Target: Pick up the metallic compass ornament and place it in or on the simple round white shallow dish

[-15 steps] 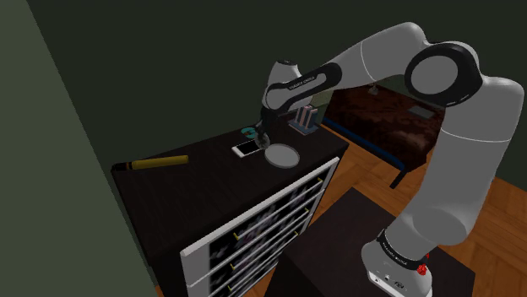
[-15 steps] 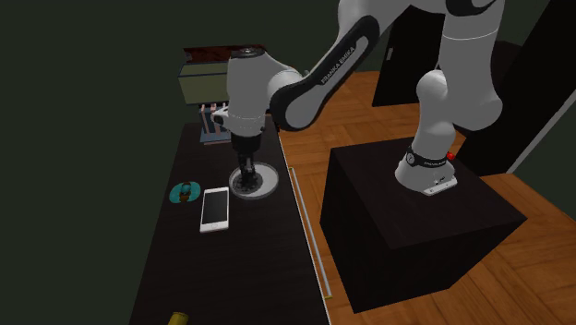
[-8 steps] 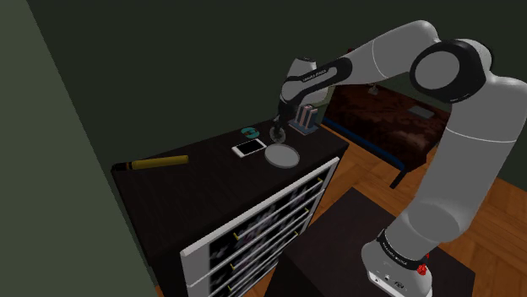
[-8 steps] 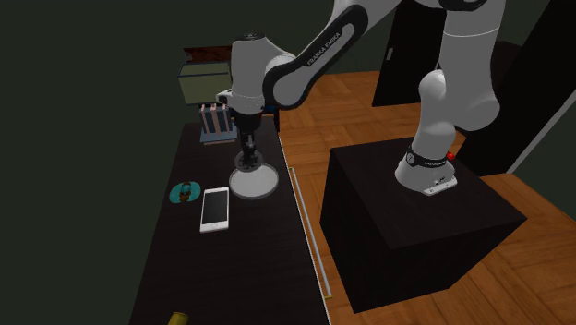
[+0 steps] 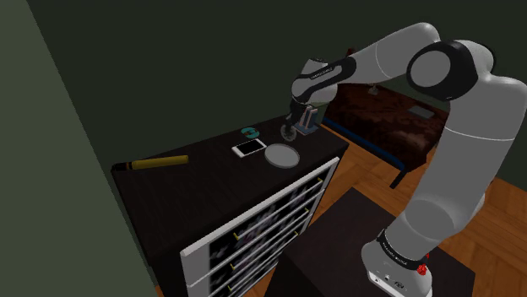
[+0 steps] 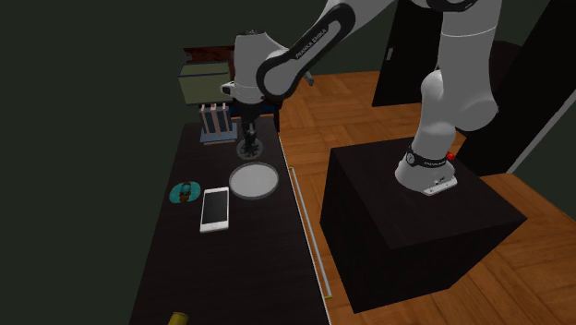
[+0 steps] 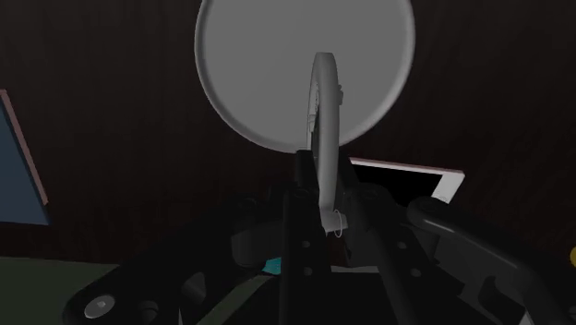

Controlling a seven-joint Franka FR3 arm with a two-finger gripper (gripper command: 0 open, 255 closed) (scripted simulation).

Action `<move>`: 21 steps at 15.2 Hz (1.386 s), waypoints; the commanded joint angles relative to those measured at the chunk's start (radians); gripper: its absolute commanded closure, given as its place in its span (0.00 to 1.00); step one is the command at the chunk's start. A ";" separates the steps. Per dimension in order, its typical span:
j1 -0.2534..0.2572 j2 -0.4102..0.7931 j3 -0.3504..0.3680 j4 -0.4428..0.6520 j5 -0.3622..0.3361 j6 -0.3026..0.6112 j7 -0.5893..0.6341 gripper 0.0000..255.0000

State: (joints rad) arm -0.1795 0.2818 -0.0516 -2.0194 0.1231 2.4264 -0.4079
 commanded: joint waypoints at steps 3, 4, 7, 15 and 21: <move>-0.003 0.031 0.003 -0.014 0.008 0.044 -0.010 1.00; -0.003 0.040 0.004 -0.016 0.010 0.056 -0.012 1.00; -0.005 0.067 0.007 -0.023 0.016 0.089 -0.018 1.00; -0.010 0.131 0.014 -0.030 0.030 0.160 -0.032 1.00; -0.010 0.131 0.014 -0.029 0.030 0.160 -0.032 1.00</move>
State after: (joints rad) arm -0.1894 0.4132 -0.0372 -2.0490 0.1532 2.5863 -0.4402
